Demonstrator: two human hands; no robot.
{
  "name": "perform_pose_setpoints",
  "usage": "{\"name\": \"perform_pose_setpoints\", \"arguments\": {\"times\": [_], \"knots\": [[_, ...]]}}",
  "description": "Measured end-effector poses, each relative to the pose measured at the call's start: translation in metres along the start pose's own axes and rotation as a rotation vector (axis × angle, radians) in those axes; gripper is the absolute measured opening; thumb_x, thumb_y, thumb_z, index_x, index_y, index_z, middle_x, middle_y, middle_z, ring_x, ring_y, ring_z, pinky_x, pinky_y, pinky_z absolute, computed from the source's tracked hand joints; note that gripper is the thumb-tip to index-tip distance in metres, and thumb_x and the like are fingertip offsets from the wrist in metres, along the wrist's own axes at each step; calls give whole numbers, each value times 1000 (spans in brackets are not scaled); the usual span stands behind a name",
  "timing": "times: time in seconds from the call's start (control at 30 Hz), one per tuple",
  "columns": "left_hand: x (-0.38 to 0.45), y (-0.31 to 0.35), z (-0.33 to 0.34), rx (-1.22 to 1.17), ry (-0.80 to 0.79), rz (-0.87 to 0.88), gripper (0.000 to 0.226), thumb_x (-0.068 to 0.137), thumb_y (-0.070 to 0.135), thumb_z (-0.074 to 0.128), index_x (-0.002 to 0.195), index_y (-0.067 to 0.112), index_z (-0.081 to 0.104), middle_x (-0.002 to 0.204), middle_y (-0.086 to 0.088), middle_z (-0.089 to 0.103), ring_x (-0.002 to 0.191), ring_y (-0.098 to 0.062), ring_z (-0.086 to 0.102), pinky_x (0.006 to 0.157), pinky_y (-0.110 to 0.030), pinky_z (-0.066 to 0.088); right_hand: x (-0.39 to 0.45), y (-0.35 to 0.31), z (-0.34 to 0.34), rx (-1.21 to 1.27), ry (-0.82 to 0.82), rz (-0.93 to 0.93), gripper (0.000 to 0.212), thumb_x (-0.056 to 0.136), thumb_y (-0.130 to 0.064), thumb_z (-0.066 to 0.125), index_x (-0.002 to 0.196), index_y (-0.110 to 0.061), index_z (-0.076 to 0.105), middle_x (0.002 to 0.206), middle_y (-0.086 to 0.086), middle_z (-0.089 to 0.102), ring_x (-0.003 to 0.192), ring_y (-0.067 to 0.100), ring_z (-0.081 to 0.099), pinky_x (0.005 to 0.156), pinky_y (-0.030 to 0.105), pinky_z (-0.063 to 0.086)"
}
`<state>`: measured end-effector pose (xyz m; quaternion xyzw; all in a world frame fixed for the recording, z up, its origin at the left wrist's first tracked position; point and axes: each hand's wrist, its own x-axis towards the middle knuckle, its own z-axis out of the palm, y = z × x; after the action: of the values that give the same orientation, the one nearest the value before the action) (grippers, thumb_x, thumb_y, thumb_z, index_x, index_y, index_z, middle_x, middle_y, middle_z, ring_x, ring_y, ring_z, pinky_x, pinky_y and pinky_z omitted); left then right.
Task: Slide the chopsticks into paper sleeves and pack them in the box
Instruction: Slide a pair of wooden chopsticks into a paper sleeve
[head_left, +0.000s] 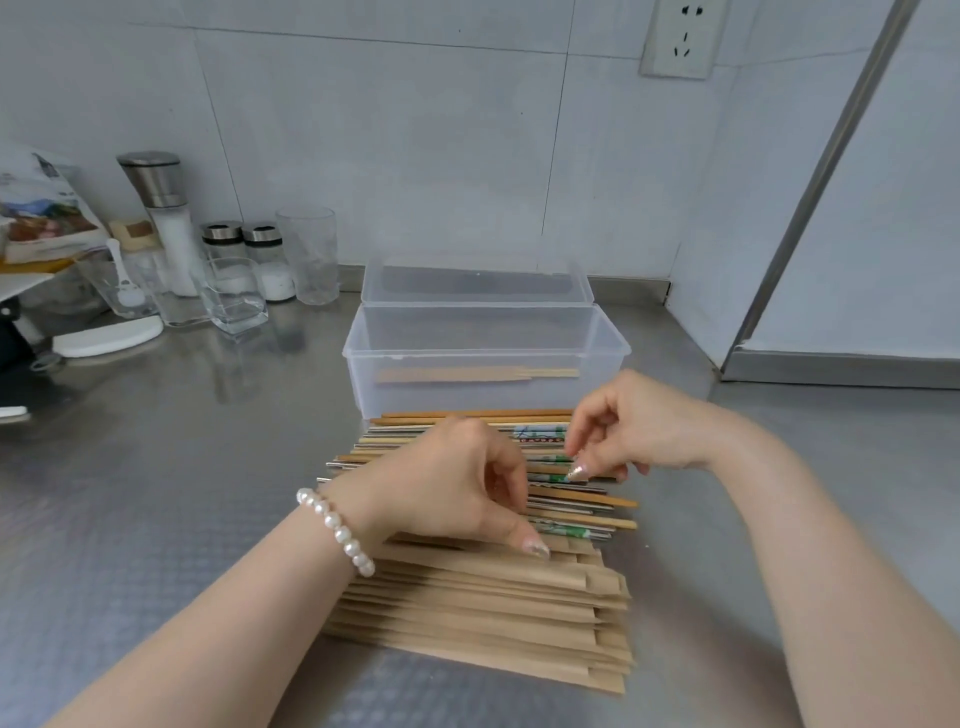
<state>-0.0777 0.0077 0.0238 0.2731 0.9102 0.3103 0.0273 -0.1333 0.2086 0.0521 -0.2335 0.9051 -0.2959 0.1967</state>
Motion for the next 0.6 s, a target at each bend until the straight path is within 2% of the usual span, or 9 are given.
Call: {"name": "perform_pose_setpoints", "arguments": {"times": [0.1,0.17,0.4,0.5,0.6], "knots": [[-2,7,2,2,-144,-25,36,52,40,86,75,18,69,74,1,66,66,-10,57,58,-16,43,-9,-1,0,-86,-95,41,16,72,-10,77,74,-20,65,49,-9,59,46,8,54,42,19,38],[-2,10,4,6,-172,-36,38,50,40,87,77,21,69,76,2,67,68,-10,58,59,-17,45,-13,-3,0,-109,-129,60,15,72,-10,76,75,-19,64,49,-9,60,48,9,55,43,18,39],[2,6,8,8,-152,-108,41,48,37,88,80,22,68,75,4,64,66,-6,55,60,-18,46,-15,-12,9,-134,-207,48,16,74,-5,74,75,-17,63,56,-7,62,46,9,55,41,17,39],[2,4,8,32,-130,-117,44,47,38,88,83,21,69,75,5,63,64,-4,53,57,-13,41,-16,-16,15,-153,-281,41,14,72,-10,77,77,-16,64,59,-6,63,46,10,55,40,17,39],[1,5,8,42,-125,-113,44,47,39,88,82,21,68,76,4,63,64,-5,53,56,-13,41,-15,-19,21,-199,-312,49,12,73,-10,75,78,-14,65,62,-1,62,44,10,53,38,16,38]]}}
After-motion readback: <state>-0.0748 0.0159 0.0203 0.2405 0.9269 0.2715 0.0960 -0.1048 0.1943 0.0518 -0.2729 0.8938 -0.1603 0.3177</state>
